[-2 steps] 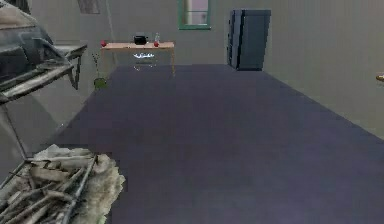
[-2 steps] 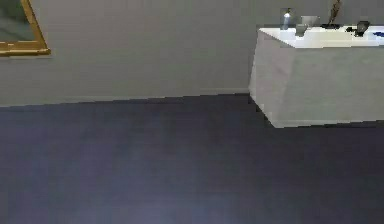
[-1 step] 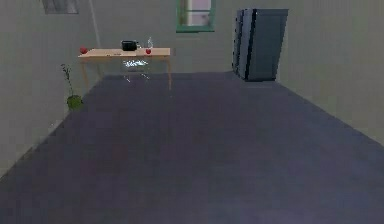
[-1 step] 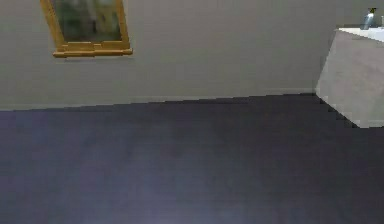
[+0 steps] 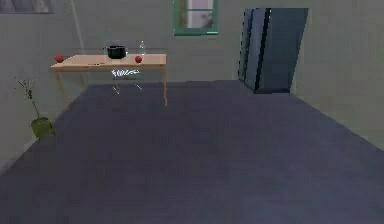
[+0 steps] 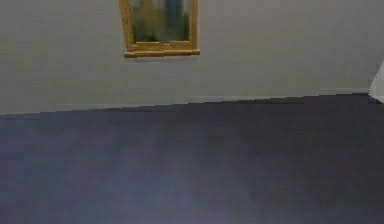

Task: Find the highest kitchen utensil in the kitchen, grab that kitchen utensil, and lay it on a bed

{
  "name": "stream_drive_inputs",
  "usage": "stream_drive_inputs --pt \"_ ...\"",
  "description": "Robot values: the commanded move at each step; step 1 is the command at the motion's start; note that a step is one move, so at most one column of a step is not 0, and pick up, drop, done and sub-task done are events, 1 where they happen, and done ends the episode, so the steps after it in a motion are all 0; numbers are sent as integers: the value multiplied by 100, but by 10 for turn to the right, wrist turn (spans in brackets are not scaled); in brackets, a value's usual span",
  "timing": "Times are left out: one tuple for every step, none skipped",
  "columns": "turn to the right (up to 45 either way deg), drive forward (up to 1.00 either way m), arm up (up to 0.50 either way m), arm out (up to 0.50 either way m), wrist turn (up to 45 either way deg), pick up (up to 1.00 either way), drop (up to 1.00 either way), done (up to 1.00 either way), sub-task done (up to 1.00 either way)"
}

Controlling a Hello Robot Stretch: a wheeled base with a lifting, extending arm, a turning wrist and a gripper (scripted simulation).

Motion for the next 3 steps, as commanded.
stream_drive_inputs --pt "-150 0 0 0 0 0 0 0 0" --pt "0 100 0 0 0 0 0 0 0" --pt "0 100 0 0 0 0 0 0 0"
